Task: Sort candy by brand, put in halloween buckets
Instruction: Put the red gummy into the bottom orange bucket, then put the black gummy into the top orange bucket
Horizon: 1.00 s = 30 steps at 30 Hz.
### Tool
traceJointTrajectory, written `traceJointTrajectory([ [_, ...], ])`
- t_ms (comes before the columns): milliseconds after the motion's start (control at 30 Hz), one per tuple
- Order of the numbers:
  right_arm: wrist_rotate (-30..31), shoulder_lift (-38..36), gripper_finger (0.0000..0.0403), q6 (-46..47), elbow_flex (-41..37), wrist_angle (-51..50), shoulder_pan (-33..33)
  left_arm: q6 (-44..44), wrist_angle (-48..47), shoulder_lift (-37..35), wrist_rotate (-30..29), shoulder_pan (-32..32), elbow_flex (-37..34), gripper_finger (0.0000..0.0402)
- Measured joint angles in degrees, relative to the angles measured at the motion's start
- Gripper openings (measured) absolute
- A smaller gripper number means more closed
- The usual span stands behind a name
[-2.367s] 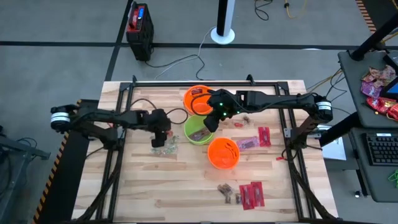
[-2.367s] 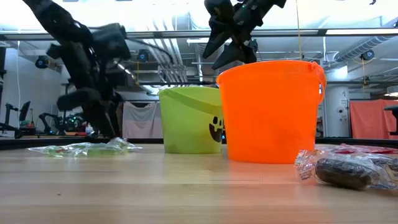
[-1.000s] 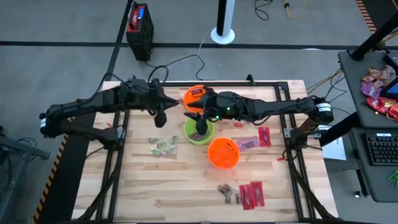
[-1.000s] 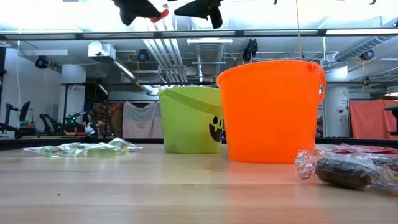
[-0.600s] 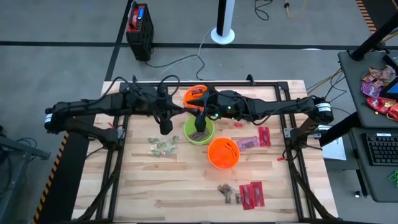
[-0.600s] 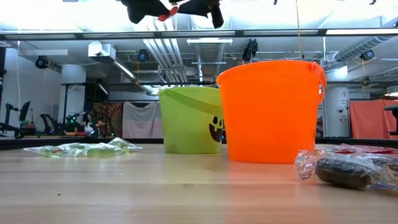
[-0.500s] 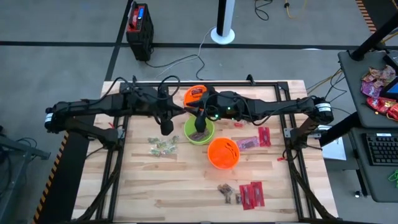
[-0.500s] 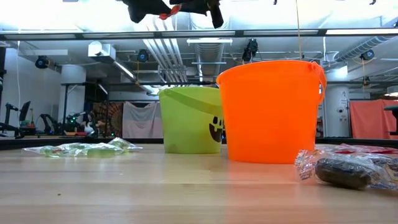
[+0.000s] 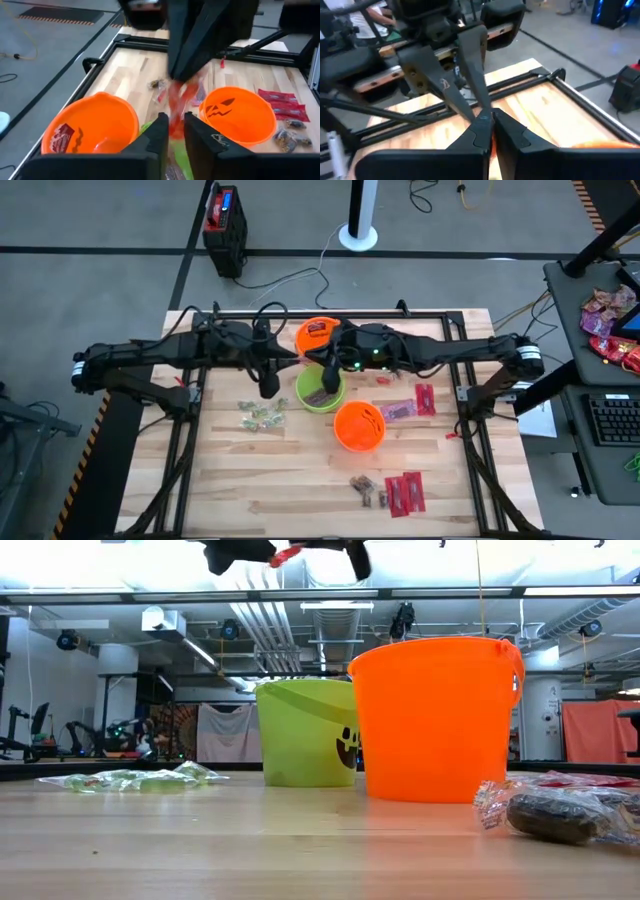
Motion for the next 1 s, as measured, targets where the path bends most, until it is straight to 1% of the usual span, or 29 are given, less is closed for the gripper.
traceJointTrajectory([
  [100, -3.37, -2.69, 0.0009, 2.19, 0.0, -6.54, 0.09, -0.03, -0.51, 0.01, 0.53, 0.0, -0.11, 0.0085],
  [167, -8.71, -4.39, 0.0009, 5.33, 0.0, -13.6, 0.09, -0.01, -1.1, -0.08, 0.7, 0.02, -0.11, 0.0108],
  [267, -15.56, -6.09, 0.0009, 11.56, 0.07, -28.7, 0.9, 0.44, -2.63, -0.37, 0.68, 0.02, -0.11, 0.0137],
  [333, -18.71, -6.07, 0.0009, 14.47, 0.04, -39.6, 2.69, 1.17, -3.93, -0.55, 0.68, 0.03, -0.11, 0.0151],
  [367, -18.69, -5.54, 0.0009, 15.68, 0.04, -44.22, 3.93, 1.35, -4.58, -0.56, 0.68, 0.07, -0.11, 0.0157],
  [433, -15.48, -4.55, 0.0009, 18.49, -0.16, -50.06, 6.42, 1.41, -5.29, -0.54, 0.66, 0.09, -0.11, 0.0164],
  [567, -10.09, -2.88, 0.0014, 23.39, -1.07, -50.39, 9.82, 1.43, -6.66, -0.41, 0.66, 0.09, -0.11, 0.0169],
  [633, -9.75, -1.97, 0.0023, 26.38, -1.14, -50.4, 10.77, 0.96, -7.08, -0.41, 0.68, 0.07, -0.11, 0.0169],
  [833, -8.71, -0.21, 0.0081, 32.6, -1.16, -50.63, 13.05, 0.41, -9.56, -0.41, 1.34, -0.45, -0.13, 0.0169],
  [1000, -4.23, -0.89, 0.0132, 33.98, -1.25, -50.79, 15.03, 0.34, -9.87, -0.41, 3.35, -2.53, -0.19, 0.0169],
])
